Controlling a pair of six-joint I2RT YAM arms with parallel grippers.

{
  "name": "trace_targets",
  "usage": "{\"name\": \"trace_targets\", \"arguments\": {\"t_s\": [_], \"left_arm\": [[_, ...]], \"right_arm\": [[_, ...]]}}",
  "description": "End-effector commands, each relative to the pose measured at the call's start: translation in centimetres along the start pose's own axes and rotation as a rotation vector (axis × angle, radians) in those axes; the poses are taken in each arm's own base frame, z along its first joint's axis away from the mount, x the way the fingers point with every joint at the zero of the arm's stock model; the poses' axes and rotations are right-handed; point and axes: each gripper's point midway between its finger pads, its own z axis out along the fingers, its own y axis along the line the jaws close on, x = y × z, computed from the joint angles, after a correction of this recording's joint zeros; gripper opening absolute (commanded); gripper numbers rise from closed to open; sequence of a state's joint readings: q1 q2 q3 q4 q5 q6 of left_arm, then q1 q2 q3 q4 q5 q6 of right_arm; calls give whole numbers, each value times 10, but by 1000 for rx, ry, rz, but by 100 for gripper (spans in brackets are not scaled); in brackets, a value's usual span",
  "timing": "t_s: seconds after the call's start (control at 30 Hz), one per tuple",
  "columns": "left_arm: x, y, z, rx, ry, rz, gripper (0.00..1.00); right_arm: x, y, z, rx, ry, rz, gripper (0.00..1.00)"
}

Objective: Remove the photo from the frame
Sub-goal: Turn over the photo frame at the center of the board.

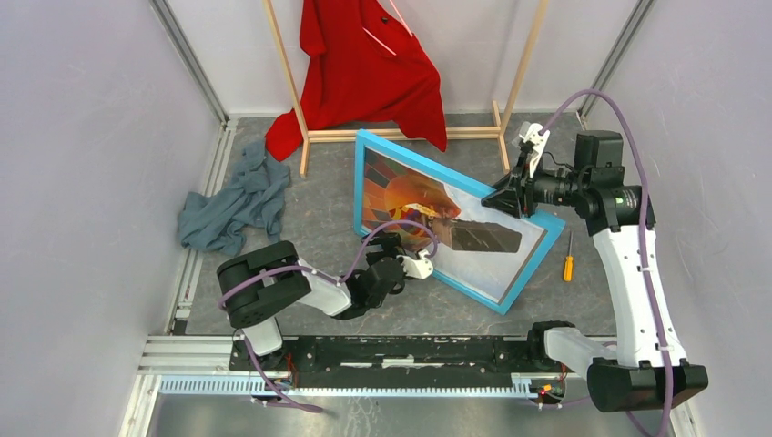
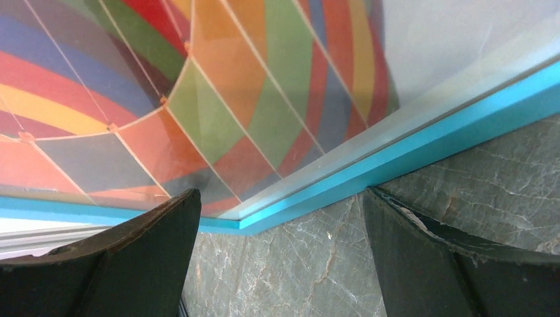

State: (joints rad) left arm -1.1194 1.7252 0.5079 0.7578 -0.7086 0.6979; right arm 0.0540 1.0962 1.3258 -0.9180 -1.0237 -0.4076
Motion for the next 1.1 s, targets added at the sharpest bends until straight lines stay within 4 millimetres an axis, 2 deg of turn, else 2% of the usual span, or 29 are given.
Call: {"name": "trace_targets", "arguments": {"t_s": [0.0, 0.17, 0.33, 0.63, 0.83, 0.93, 1.07], "left_arm": [[-9, 15, 6, -65, -7, -19, 98], [-16, 23, 7, -83, -13, -29, 99], [-23, 32, 11, -84, -6, -54, 100], [-17, 58, 14, -30, 35, -179, 100], [-20, 87, 8, 21, 60, -320, 100], [-29, 103, 6, 86, 61, -443, 100], [-42, 118, -3, 216, 73, -616, 100]], "right_arm": [[0, 14, -4, -19, 7, -19, 22], [-13, 5, -9, 64, -22, -44, 13], [-27, -10, -18, 190, -58, -75, 0], [-44, -35, -49, 476, -101, -157, 0], [-59, -45, -69, 613, -137, -178, 0], [-57, -50, -70, 638, -140, -156, 0], [-44, -62, -66, 663, -119, -127, 0]]}}
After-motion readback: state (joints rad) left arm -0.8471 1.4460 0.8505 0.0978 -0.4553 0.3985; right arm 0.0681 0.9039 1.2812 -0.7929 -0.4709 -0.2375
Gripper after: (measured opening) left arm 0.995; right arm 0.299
